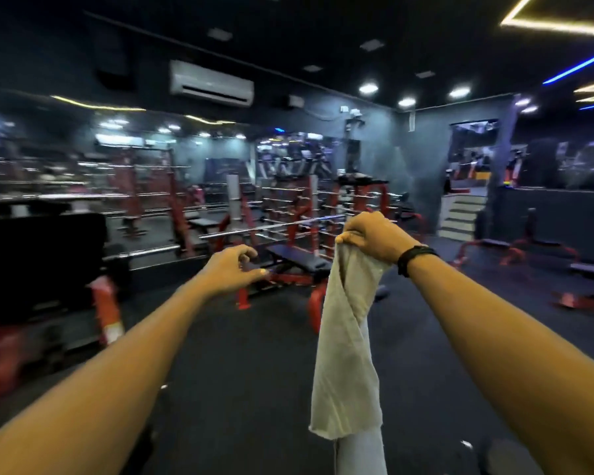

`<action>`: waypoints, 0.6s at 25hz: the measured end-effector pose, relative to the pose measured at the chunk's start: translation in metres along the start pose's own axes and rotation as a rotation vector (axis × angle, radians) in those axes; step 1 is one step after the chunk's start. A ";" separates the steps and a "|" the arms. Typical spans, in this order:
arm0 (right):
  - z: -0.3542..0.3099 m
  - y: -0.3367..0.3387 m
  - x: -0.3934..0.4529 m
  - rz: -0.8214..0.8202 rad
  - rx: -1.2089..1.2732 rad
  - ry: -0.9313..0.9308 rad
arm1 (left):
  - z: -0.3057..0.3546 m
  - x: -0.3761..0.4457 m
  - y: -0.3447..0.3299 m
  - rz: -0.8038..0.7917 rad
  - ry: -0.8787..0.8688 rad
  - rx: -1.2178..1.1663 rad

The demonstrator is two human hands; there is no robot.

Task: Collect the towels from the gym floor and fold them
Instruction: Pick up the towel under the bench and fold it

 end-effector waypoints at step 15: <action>-0.393 -0.217 0.291 -0.082 0.444 0.629 | -0.327 -0.221 0.331 0.452 0.728 0.221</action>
Point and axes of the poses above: each hand's wrist, its own x-axis towards the middle knuckle, its own y-axis out of the back of the hand, z = x × y, the point moved 1 cm from there along x, towards the middle knuckle, and after that the axes turned 9 degrees about y, right-handed, at the moved point
